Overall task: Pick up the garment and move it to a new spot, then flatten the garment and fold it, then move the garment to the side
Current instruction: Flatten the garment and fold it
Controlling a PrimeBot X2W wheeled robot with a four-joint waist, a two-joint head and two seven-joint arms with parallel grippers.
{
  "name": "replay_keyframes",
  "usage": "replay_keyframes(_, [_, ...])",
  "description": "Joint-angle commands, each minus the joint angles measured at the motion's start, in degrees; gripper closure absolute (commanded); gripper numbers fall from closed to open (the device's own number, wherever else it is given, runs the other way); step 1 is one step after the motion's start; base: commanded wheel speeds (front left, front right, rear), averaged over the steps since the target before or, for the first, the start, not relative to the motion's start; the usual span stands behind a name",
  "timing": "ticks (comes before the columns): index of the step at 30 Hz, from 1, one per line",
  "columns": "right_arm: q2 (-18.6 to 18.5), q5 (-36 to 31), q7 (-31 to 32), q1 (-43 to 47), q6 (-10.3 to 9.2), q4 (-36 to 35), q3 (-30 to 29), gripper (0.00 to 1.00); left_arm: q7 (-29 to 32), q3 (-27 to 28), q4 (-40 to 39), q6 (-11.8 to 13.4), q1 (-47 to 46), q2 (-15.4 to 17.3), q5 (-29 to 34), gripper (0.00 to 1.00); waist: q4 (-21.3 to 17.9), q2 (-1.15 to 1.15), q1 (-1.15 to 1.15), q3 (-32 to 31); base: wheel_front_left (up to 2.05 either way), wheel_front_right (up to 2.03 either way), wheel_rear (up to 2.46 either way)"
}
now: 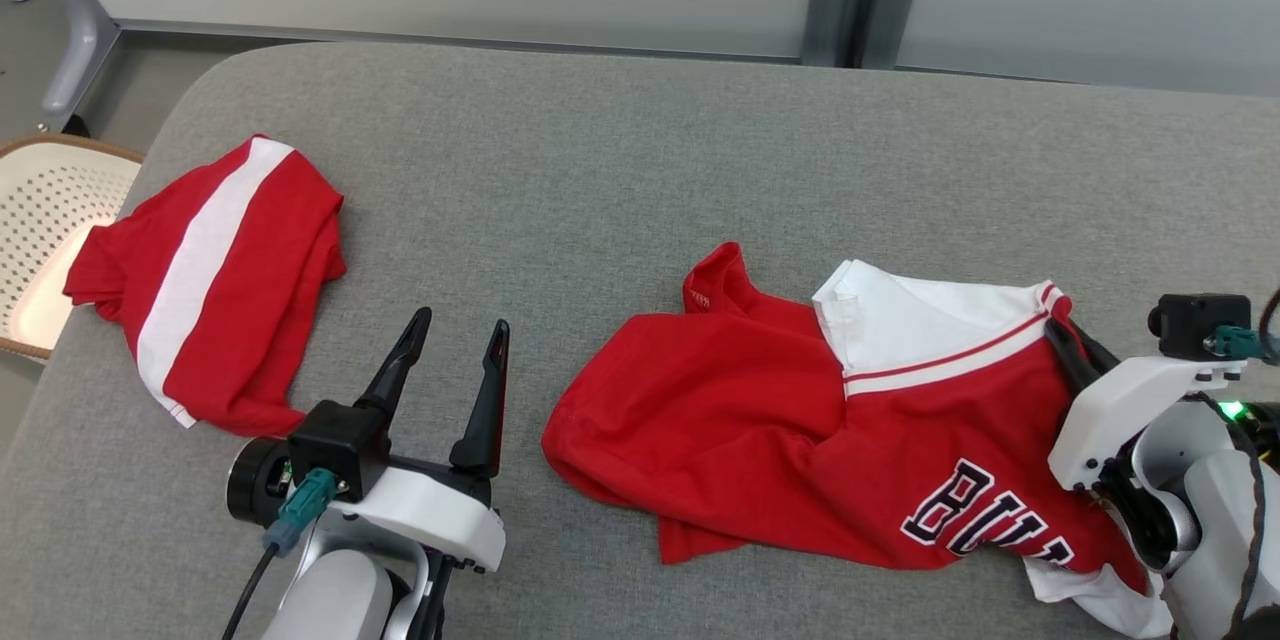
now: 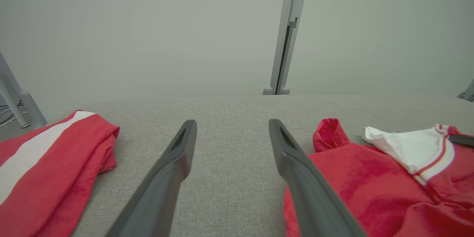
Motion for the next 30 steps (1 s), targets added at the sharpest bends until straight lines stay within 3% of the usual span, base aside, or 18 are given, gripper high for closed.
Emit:
replay_keyframes(1, [-0.5,0.5,-1.5,1.4,-0.12,-2.3,-0.8,1.0,-0.2,0.5,0.1,-0.4,0.7,0.2,0.5,0.0,-1.1,0.0,0.0,-0.8,0.0,0.0,0.0])
replay_keyframes(7, [-0.9,0.2,-4.1,10.0,-0.12,-11.5,-7.7,1.0,-0.2,1.3,0.3,-0.5,1.7,0.1,1.1,0.0,-2.5,0.0,0.0,-1.9,0.0,0.0,0.0])
replay_keyframes(14, [5.2,-2.2,-2.5,25.1,-0.11,-20.6,-18.6,1.0,-0.2,1.7,0.3,-1.0,2.8,0.2,1.5,0.0,-3.2,0.0,0.0,-2.7,0.0,0.0,0.0])
replay_keyframes(18, [9.1,-3.2,-1.9,30.5,-0.07,-21.3,-19.5,1.0,-0.2,2.1,0.6,-0.9,3.2,0.4,1.5,0.0,-3.4,0.0,0.0,-3.0,0.0,0.0,0.0])
replay_keyframes(24, [11.7,-3.4,-2.6,33.4,-0.05,-19.1,-17.7,1.0,-0.2,2.2,1.0,-0.9,3.6,0.6,1.5,0.0,-3.4,0.0,0.0,-3.5,0.0,0.0,0.0])
replay_keyframes(25, [11.9,-3.4,-2.8,33.6,-0.05,-18.6,-17.4,0.62,-0.2,2.2,1.2,-0.9,3.7,0.6,1.5,0.0,-3.4,0.0,0.0,-3.7,0.0,0.0,0.0])
replay_keyframes(26, [12.1,-3.8,-3.0,33.7,-0.06,-18.1,-17.2,0.36,-0.2,2.2,1.2,-0.8,3.8,0.7,1.4,0.0,-3.5,0.0,0.0,-3.9,0.0,0.0,0.0])
replay_keyframes(27, [12.3,-4.0,-4.0,33.4,-0.06,-18.2,-17.5,0.0,-0.2,2.3,1.3,-0.8,4.0,0.7,1.4,0.0,-3.6,0.0,0.0,-4.2,0.0,0.0,0.0])
replay_keyframes(30, [12.2,-5.2,-7.8,32.0,-0.06,-20.1,-18.3,0.0,-0.2,2.4,1.5,-0.5,4.4,1.0,1.1,0.0,-4.0,0.0,0.0,-5.2,0.0,0.0,0.0])
